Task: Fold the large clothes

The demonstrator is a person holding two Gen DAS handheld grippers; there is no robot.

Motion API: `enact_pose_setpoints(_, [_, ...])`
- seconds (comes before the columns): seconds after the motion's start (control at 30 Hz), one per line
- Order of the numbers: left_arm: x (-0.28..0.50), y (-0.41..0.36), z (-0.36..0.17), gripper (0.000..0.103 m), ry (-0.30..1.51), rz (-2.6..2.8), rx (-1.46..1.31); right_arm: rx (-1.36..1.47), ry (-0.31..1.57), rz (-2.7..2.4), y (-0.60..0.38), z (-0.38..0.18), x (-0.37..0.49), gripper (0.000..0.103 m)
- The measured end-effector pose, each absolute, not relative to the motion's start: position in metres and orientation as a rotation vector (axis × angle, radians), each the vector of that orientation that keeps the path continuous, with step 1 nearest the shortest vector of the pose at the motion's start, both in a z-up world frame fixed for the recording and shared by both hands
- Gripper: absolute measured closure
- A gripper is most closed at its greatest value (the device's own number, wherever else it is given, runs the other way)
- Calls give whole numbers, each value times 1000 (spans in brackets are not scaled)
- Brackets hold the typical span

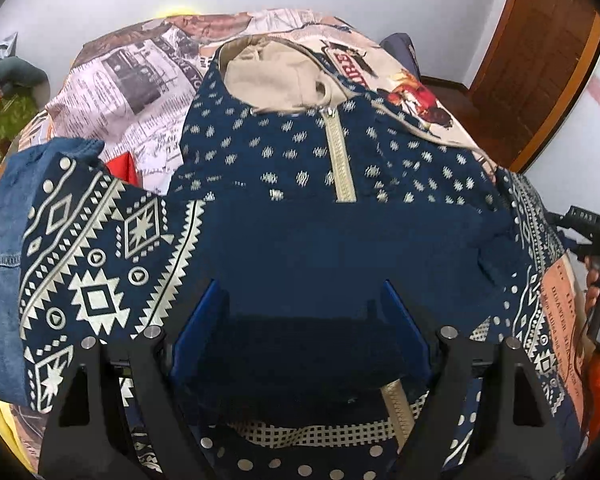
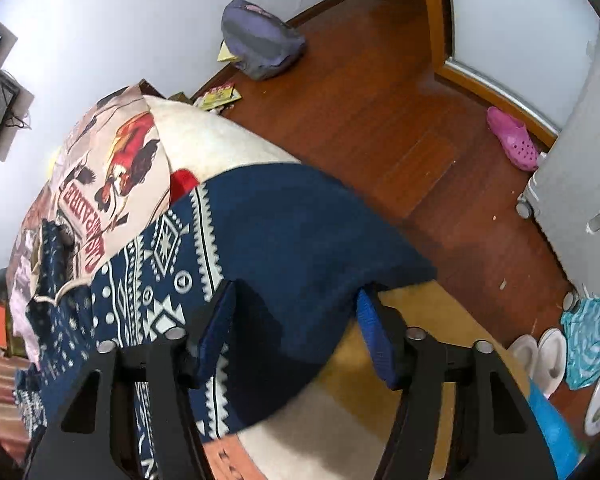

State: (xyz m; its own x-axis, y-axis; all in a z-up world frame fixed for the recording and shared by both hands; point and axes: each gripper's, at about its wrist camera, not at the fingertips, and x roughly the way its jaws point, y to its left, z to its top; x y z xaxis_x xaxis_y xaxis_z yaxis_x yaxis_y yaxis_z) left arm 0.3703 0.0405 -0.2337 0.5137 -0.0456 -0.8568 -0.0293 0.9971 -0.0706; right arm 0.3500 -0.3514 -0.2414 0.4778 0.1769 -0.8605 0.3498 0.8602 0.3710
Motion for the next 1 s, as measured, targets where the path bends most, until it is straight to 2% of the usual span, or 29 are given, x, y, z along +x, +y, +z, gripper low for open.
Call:
enact_pose_setpoints(0.03, [370,41,-234,22,1032,-8,-76,527,1077,-121,-349,-239,351,58])
enact_pose_setpoints(0.13, [367,40,-232,22,1019,5,-45,417,1053,-138,-337,-227,354,91])
enact_pose_setpoints(0.4, [354,41,-207,22,961,21,5,314,930,-33,-315,-172,344,100])
enact_pose_setpoints(0.63, [343,45,-185,22,916,29,-6,191,741,184,-249,-91,321,100])
enact_pose_setpoints(0.77, [336,46,-176,22,899,26,-5,187,748,237,-229,-85,312,99])
enact_pose_setpoints(0.8, [334,45,-174,22,893,26,3,195,771,243,-228,-89,311,98])
enact_pose_setpoints(0.87, [331,43,-171,22,881,25,25,195,814,223,-232,-101,311,89])
enact_pose_setpoints(0.93, [328,40,-169,22,869,22,49,192,864,196,-238,-115,311,57])
enact_pose_setpoints(1.0, [326,39,-169,22,865,14,55,202,907,147,-253,-132,309,46])
